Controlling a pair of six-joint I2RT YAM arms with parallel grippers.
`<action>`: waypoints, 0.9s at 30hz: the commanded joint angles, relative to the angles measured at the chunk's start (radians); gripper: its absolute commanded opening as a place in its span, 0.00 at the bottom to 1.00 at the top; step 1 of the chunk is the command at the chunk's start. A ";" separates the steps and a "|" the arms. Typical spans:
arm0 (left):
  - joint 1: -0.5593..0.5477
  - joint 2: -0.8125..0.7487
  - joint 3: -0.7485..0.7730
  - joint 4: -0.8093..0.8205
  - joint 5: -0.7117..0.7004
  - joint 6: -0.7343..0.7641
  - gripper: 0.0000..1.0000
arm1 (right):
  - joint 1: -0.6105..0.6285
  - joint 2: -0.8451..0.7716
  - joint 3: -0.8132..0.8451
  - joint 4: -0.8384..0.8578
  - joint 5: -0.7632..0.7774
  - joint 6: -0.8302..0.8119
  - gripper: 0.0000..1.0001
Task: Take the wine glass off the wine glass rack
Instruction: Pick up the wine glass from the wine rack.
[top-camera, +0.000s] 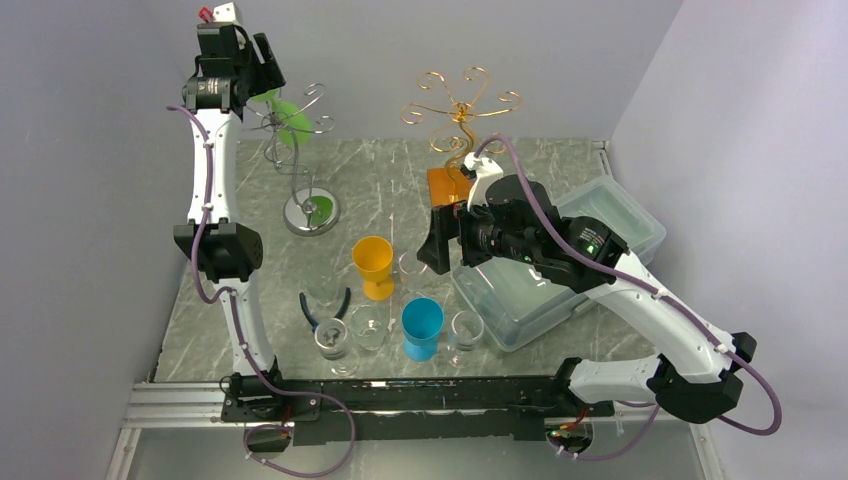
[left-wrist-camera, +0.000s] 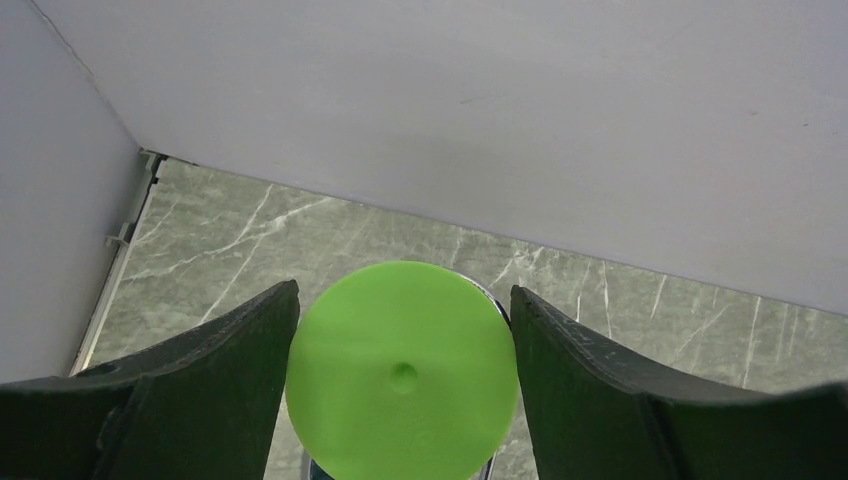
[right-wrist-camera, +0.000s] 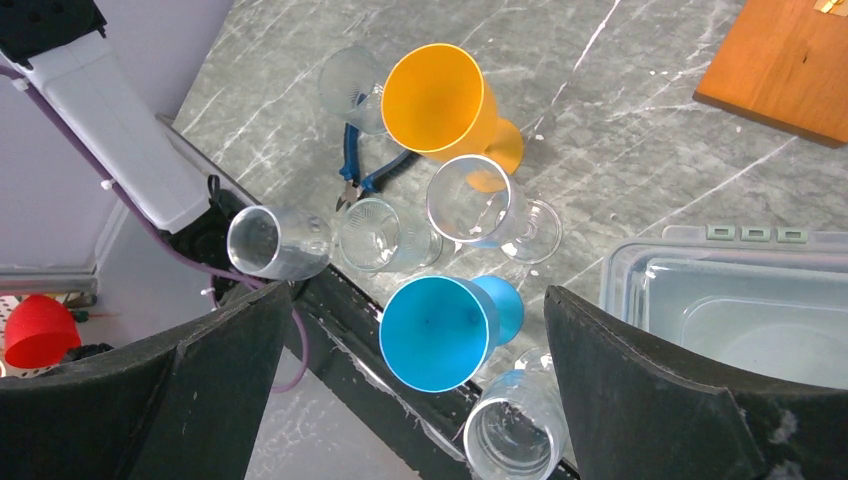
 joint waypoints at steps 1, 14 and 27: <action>0.001 0.048 -0.015 -0.174 0.013 -0.035 0.75 | -0.005 -0.024 -0.001 0.045 -0.006 0.007 1.00; 0.000 -0.022 -0.009 -0.095 0.034 -0.043 0.61 | -0.005 -0.035 -0.007 0.043 0.004 0.007 1.00; 0.001 -0.053 -0.012 -0.051 0.041 -0.041 0.55 | -0.006 -0.043 -0.015 0.046 0.006 0.009 1.00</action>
